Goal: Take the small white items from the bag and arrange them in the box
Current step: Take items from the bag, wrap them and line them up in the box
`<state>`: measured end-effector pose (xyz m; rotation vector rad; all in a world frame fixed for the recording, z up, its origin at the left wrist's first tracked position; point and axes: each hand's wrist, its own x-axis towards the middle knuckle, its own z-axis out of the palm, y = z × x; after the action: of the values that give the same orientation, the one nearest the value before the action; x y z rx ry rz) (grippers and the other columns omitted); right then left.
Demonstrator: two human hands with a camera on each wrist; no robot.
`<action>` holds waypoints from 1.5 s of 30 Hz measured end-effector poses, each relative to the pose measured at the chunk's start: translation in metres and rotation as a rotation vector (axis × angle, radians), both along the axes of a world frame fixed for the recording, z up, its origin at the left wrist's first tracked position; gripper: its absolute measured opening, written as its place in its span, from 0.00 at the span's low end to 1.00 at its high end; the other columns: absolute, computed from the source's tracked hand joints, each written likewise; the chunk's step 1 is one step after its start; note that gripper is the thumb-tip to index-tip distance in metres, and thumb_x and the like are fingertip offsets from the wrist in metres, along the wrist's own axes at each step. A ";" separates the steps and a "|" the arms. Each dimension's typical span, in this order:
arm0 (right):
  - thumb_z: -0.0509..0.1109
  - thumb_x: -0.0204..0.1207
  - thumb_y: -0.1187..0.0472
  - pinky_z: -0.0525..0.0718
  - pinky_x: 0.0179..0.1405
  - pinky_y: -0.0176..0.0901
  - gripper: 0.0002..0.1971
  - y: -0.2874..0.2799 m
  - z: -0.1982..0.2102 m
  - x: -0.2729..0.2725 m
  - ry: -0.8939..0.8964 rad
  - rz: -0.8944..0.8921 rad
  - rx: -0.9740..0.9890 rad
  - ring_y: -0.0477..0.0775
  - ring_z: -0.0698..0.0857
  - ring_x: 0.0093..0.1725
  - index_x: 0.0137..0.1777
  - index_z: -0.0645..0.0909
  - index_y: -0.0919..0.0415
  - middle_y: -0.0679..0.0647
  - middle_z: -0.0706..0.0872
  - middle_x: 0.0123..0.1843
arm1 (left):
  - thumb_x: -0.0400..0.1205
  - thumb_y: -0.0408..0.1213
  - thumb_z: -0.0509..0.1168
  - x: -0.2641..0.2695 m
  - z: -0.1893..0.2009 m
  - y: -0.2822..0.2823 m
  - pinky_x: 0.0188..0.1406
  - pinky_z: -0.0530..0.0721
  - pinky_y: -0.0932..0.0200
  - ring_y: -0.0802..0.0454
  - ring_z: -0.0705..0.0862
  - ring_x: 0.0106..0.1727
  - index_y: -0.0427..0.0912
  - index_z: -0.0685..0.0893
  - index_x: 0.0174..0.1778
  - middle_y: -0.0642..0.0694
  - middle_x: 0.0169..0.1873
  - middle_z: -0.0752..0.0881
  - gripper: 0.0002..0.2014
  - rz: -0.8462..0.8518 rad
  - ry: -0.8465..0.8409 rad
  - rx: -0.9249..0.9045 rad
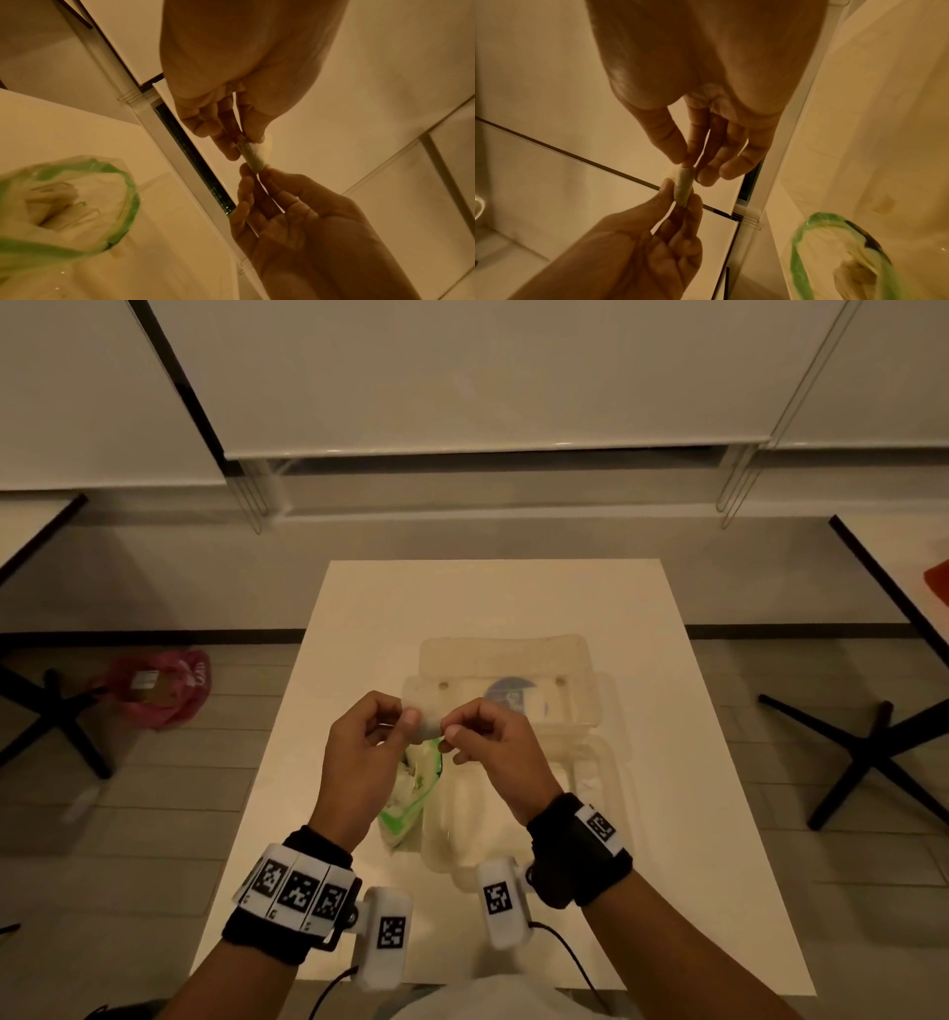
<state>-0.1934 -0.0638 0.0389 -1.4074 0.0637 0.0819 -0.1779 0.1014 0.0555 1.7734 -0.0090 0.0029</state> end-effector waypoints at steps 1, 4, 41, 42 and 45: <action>0.69 0.79 0.73 0.84 0.43 0.44 0.03 -0.002 0.001 -0.002 -0.001 -0.010 0.004 0.52 0.88 0.43 0.49 0.84 0.69 0.61 0.88 0.44 | 0.84 0.32 0.69 -0.001 0.002 -0.003 0.40 0.85 0.56 0.51 0.88 0.42 0.37 0.84 0.46 0.38 0.43 0.90 0.03 -0.011 0.005 -0.006; 0.72 0.78 0.71 0.84 0.44 0.47 0.05 -0.009 0.005 -0.005 0.007 -0.045 0.039 0.52 0.88 0.43 0.52 0.85 0.68 0.60 0.89 0.45 | 0.84 0.33 0.70 -0.004 0.005 -0.010 0.43 0.85 0.49 0.47 0.89 0.44 0.39 0.85 0.46 0.41 0.42 0.90 0.03 -0.045 0.012 -0.017; 0.75 0.78 0.63 0.80 0.48 0.39 0.06 -0.023 0.005 -0.024 -0.059 -0.217 -0.005 0.42 0.84 0.42 0.48 0.90 0.65 0.48 0.90 0.41 | 0.79 0.29 0.75 -0.023 0.022 -0.034 0.37 0.83 0.65 0.49 0.92 0.44 0.40 0.87 0.47 0.45 0.44 0.92 0.06 -0.121 0.077 -0.092; 0.76 0.77 0.63 0.82 0.48 0.38 0.05 -0.023 0.008 -0.026 -0.067 -0.186 0.003 0.43 0.85 0.44 0.48 0.90 0.65 0.48 0.90 0.41 | 0.79 0.28 0.75 -0.023 0.022 -0.035 0.39 0.85 0.60 0.48 0.92 0.45 0.40 0.87 0.47 0.45 0.44 0.92 0.05 -0.115 0.075 -0.099; 0.78 0.75 0.65 0.83 0.48 0.38 0.04 -0.024 0.009 -0.024 -0.072 -0.191 0.007 0.45 0.87 0.45 0.47 0.90 0.65 0.52 0.91 0.43 | 0.79 0.28 0.74 -0.022 0.022 -0.036 0.41 0.84 0.52 0.49 0.92 0.42 0.37 0.88 0.47 0.46 0.41 0.93 0.03 -0.085 0.081 -0.110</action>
<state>-0.2176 -0.0880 0.0474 -1.3891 0.1378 -0.1267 -0.2002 0.0656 0.0780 1.6605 -0.0250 -0.1271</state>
